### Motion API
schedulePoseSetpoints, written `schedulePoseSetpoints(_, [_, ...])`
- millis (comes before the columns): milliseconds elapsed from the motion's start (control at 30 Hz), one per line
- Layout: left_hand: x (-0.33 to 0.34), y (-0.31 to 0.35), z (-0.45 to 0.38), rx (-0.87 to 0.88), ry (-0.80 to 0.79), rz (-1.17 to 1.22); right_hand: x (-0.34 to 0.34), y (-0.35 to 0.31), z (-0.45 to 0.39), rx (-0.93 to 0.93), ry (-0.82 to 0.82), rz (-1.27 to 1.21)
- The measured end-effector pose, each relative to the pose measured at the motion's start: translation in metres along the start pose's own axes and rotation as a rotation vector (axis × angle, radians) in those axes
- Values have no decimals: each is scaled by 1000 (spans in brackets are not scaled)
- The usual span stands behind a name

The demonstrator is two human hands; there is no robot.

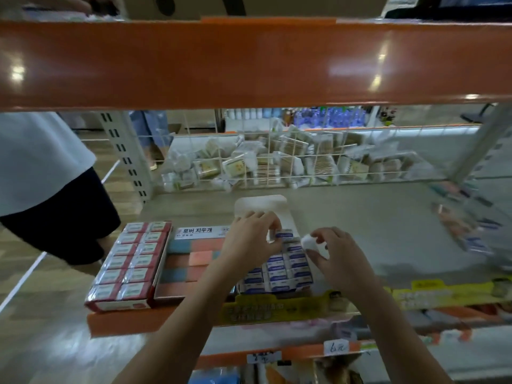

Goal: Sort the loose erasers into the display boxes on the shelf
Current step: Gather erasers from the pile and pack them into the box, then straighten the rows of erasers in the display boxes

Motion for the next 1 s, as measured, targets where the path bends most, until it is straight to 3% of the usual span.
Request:
schedulePoseSetpoints(267, [28,18,-9,21,-15,9,7,5,19,177,8,-187])
schedulePoseSetpoints(1000, [31,16,-2,123,0,-323,13,5,26,240,86,-174])
Point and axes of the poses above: each hand's wrist, its own z-axis away from the middle knuckle, its own x-axis out of the palm, y = z × x, the point moved 2 cm from there along -z, towards the middle knuckle, and after that the axes turned 10 degrees about -z, right-handed, at the moved point
